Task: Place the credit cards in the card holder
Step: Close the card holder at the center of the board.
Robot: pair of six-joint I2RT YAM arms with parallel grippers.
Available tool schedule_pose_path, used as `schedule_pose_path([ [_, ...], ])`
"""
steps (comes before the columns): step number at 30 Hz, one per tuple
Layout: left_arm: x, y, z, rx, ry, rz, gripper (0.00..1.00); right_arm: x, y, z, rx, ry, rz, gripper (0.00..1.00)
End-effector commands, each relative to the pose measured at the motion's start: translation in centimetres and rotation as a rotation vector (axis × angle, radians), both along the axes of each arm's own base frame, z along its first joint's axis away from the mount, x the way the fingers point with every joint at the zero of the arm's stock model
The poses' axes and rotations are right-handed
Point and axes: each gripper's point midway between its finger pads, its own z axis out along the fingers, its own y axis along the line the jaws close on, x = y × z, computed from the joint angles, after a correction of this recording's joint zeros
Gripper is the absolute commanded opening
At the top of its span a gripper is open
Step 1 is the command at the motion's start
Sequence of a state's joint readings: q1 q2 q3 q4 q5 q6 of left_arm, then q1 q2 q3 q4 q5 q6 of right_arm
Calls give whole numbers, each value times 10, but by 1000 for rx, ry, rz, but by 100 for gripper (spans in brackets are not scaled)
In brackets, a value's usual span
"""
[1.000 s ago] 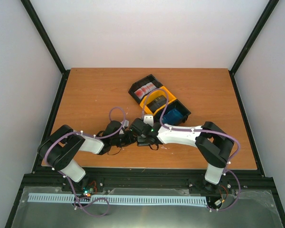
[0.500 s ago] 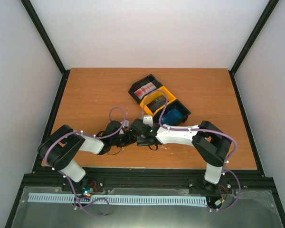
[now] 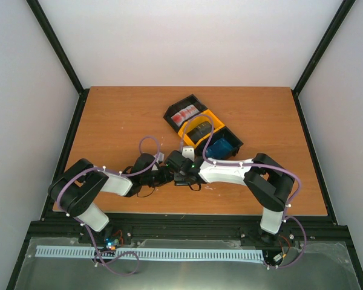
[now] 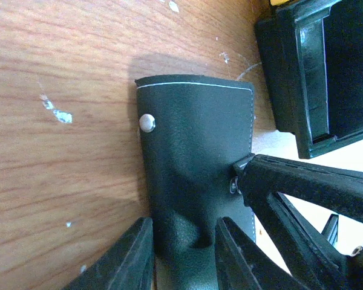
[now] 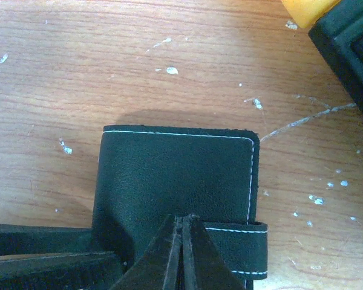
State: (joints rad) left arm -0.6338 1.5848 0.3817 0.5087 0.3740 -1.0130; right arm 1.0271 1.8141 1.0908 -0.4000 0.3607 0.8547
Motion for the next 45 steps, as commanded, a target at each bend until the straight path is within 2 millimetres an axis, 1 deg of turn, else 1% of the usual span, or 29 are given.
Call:
schedule_pose_path([
  [1,-40,42,-64,215,224,43,31,-6,-5,-9,-10,29,-5,3],
  [5,-40,42,-65,215,226,42,31,-9,-7,-10,-4,39,-9,3],
  [13,-40,42,-65,215,227,45,31,-13,-8,-22,18,59,-17,3],
  [16,-40,42,-65,214,228,45,31,-12,-5,-18,28,49,-16,3],
  [22,-40,43,-65,216,229,48,31,-7,-1,-5,43,23,-7,3],
  [28,-40,42,-65,215,227,46,31,-1,3,13,56,-13,-5,13],
  [32,-40,42,-65,215,227,47,31,2,1,22,51,-36,-10,15],
  [38,-40,42,-64,213,227,46,31,4,-2,30,55,-54,-18,17],
  [41,-40,42,-65,214,228,47,31,4,-8,31,50,-58,-42,17],
  [45,-40,42,-65,214,228,46,31,1,-20,26,21,-44,-90,16],
])
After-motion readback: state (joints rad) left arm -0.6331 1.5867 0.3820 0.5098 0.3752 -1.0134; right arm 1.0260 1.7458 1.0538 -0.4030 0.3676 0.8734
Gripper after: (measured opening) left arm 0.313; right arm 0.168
